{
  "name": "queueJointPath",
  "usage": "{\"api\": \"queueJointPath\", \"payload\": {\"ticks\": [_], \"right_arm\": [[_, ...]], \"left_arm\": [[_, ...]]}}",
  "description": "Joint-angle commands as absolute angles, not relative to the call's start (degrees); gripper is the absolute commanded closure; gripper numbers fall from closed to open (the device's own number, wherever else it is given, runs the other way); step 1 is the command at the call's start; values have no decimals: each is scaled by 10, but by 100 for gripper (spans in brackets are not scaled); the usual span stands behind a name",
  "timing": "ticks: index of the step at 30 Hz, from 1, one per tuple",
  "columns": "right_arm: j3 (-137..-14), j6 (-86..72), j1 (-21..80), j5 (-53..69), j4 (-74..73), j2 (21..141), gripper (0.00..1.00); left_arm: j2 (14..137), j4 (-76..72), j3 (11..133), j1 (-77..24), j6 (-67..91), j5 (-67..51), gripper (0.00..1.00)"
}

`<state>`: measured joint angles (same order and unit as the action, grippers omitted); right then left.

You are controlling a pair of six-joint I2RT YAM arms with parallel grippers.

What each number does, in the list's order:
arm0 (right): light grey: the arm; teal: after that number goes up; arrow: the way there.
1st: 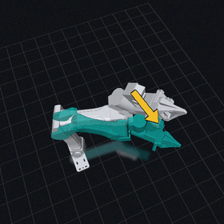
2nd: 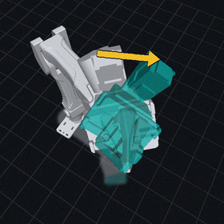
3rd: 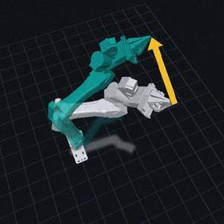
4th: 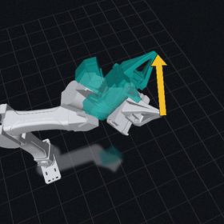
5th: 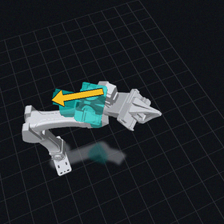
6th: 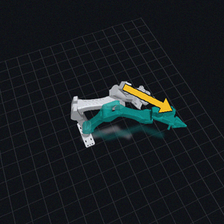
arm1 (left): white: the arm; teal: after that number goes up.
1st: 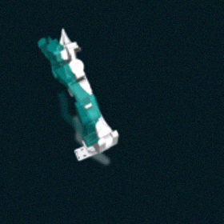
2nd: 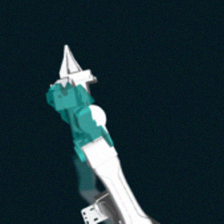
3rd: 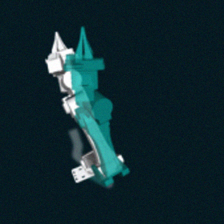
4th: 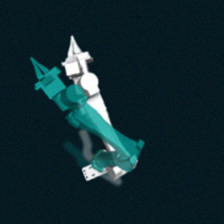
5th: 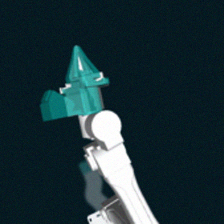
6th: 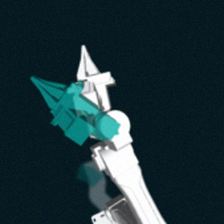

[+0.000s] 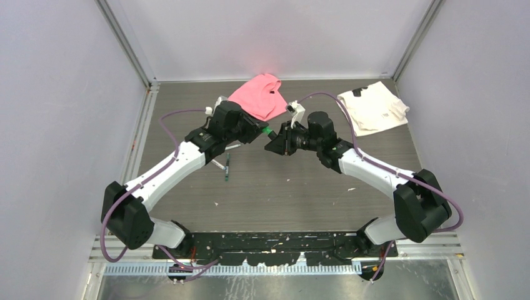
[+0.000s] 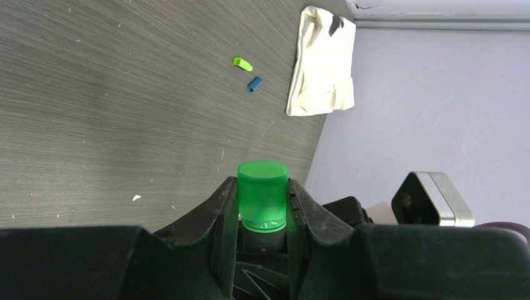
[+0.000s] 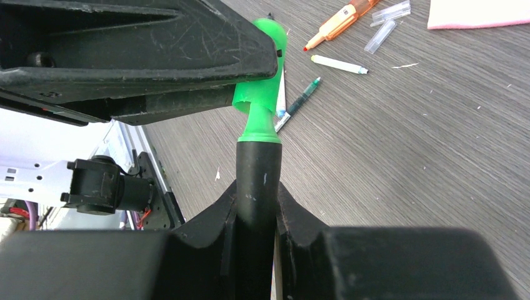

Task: Insert the pens into the pen caps
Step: Insert the pen cap onto the pen.

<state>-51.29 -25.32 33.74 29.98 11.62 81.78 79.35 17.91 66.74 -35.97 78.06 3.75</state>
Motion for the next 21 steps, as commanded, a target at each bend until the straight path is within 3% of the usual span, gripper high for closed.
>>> {"api": "queueJointPath", "payload": {"ticks": [1, 12, 21], "right_arm": [[-541, -265, 343, 292, 149, 821, 99], [-556, -283, 345, 267, 168, 827, 99], [-570, -247, 351, 256, 199, 836, 99]], "left_arm": [[788, 145, 680, -364, 786, 31, 88], [789, 160, 693, -375, 762, 43, 89], [808, 223, 776, -407, 693, 89, 89]]}}
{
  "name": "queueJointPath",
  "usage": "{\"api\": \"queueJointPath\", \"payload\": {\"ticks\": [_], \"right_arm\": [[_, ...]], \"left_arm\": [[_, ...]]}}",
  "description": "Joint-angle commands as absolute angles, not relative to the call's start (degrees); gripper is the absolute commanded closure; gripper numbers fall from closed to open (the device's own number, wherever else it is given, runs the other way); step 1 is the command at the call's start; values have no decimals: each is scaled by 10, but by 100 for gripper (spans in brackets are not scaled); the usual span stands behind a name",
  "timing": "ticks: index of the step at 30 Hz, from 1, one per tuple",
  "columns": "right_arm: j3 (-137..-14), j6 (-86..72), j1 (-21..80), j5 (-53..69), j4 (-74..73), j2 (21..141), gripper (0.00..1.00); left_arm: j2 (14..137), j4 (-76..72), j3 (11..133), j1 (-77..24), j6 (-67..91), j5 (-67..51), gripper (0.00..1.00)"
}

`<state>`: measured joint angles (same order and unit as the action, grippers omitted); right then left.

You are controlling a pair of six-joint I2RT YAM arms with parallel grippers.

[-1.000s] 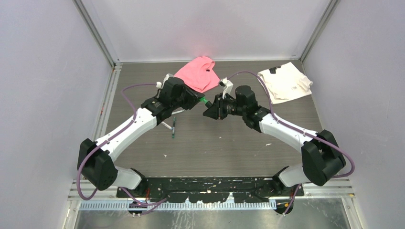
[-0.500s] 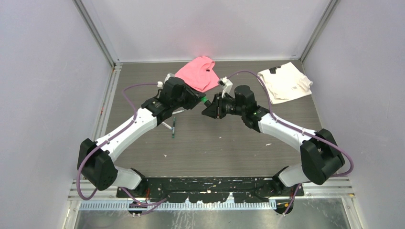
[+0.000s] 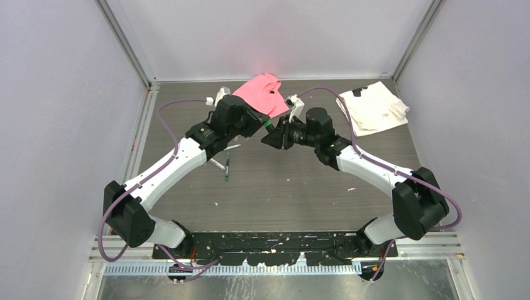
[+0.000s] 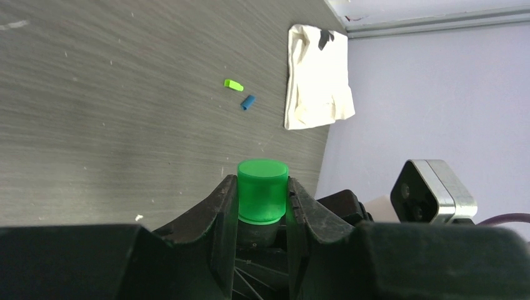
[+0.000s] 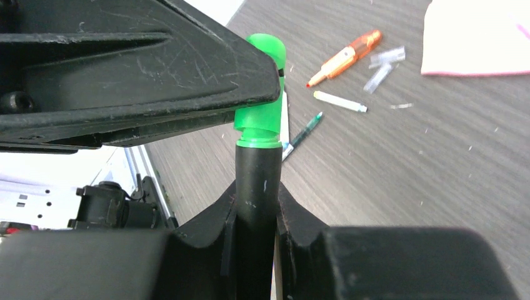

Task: Insert the pens into the pen caps
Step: Insert the pen cap onto the pen.

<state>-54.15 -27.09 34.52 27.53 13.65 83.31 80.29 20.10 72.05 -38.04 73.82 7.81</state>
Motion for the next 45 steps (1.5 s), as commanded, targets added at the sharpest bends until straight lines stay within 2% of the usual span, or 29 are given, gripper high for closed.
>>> {"api": "queueJointPath", "payload": {"ticks": [1, 9, 14, 22, 30, 39, 45], "right_arm": [[-571, -241, 351, 256, 209, 837, 99], [-589, -188, 344, 279, 346, 843, 99], [-604, -175, 338, 315, 389, 844, 99], [-597, -188, 334, 355, 426, 830, 99], [-589, -193, 329, 358, 430, 819, 99], [-582, -202, 325, 358, 433, 813, 99], [-579, -214, 316, 369, 438, 808, 99]], "left_arm": [[811, 229, 785, -411, 684, 94, 89], [829, 272, 880, -459, 565, 156, 89], [822, 273, 903, -489, 473, 190, 88], [803, 255, 898, -505, 388, 189, 81], [795, 254, 899, -506, 357, 187, 65], [789, 261, 903, -507, 359, 196, 54], [754, 238, 884, -506, 332, 204, 41]]}}
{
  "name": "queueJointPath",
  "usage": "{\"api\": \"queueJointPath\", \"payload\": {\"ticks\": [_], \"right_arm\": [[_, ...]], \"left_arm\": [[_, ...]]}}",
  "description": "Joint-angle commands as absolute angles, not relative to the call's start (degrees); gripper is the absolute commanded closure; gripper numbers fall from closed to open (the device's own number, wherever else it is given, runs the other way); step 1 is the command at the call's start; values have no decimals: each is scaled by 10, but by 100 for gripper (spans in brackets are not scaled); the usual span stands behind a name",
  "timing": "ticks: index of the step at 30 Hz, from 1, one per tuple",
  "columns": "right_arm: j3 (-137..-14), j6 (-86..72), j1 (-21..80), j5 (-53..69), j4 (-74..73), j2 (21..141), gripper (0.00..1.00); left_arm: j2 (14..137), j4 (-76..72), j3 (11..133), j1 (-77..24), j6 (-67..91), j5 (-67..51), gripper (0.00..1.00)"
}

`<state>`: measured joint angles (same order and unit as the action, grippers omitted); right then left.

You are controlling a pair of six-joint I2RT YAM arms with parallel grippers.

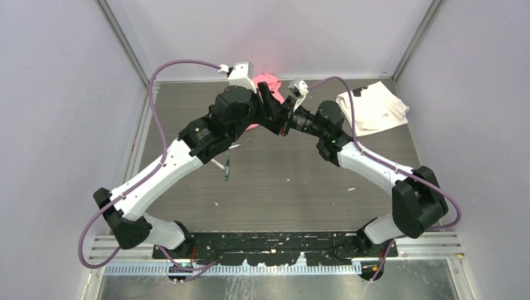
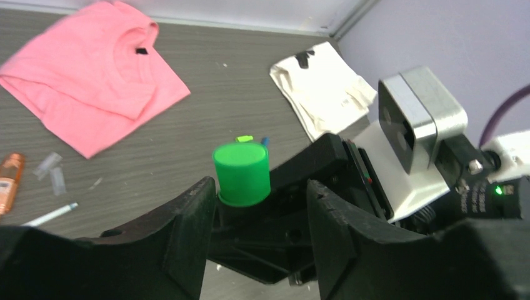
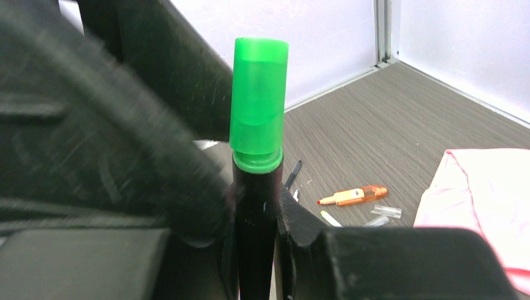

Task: Insert the pens into the pen caps
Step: Insert the pen cap onto the pen, then press the pen cap onto the pen.

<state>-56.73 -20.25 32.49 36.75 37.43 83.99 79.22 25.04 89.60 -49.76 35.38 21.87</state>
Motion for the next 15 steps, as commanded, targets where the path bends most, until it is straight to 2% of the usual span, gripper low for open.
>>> {"api": "queueJointPath", "payload": {"ticks": [1, 8, 10, 12, 15], "right_arm": [[-579, -218, 314, 374, 439, 807, 99], [-577, -252, 296, 421, 453, 804, 99], [-577, -267, 289, 447, 462, 802, 99], [-576, -283, 284, 474, 469, 800, 99], [-573, -306, 277, 496, 476, 796, 99]], "left_arm": [[747, 236, 879, -506, 327, 208, 39], [697, 224, 857, -506, 273, 221, 31], [673, 199, 839, -504, 241, 208, 25], [639, 132, 797, -488, 209, 142, 16], [603, 11, 742, -429, 214, -65, 9]]}}
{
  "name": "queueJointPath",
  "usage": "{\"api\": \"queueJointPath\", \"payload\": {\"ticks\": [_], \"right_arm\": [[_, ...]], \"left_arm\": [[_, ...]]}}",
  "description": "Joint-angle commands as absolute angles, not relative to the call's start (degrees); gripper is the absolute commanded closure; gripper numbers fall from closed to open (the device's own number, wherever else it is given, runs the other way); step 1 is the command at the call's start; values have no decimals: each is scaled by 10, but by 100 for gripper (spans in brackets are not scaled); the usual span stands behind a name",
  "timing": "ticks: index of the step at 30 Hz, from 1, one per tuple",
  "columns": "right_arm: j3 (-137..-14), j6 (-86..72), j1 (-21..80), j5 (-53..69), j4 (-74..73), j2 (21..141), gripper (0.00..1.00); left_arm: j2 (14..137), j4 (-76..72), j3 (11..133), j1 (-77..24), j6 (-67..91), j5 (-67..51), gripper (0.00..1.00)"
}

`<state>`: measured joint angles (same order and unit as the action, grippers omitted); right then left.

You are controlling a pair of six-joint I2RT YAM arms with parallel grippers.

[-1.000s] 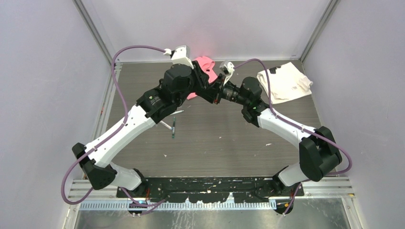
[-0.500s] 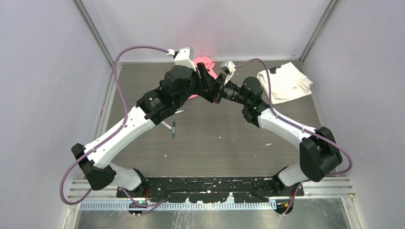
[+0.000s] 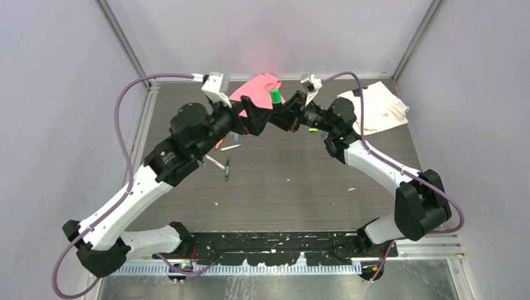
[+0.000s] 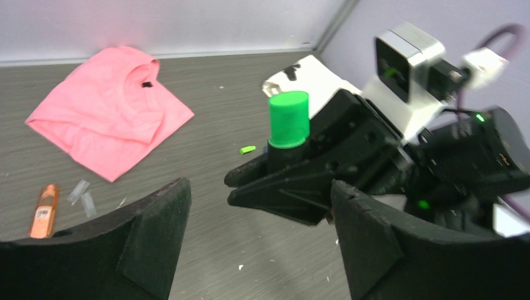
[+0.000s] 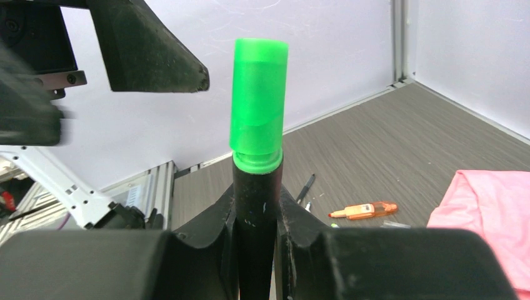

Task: Insert the pens into the pen caps
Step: Press the pen cap onto the pen.

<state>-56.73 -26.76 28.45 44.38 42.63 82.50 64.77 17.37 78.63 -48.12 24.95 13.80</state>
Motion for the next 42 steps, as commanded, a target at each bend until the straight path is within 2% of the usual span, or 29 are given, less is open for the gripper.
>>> {"api": "queueJointPath", "payload": {"ticks": [1, 5, 9, 15, 18, 20, 27, 30, 42], "right_arm": [[-571, -312, 275, 502, 477, 795, 99], [-567, -334, 274, 530, 486, 790, 99], [-564, -358, 274, 550, 496, 782, 99], [-563, -396, 274, 573, 497, 774, 99], [-565, -408, 274, 578, 493, 771, 99], [-566, -413, 273, 581, 492, 772, 99], [-568, -418, 273, 578, 489, 774, 99], [-569, -422, 273, 577, 489, 776, 99], [-573, -432, 274, 577, 492, 781, 99]], "left_arm": [[600, -10, 733, -399, 228, -118, 7], [611, -83, 709, -340, 289, -247, 5], [634, -217, 673, -300, 371, -307, 7], [700, -291, 701, -286, 460, -381, 7], [729, -323, 712, -285, 501, -405, 16], [742, -342, 716, -285, 518, -418, 27], [766, -380, 720, -285, 552, -438, 38], [775, -391, 720, -285, 561, -441, 51], [796, -378, 721, -285, 551, -442, 53]]}}
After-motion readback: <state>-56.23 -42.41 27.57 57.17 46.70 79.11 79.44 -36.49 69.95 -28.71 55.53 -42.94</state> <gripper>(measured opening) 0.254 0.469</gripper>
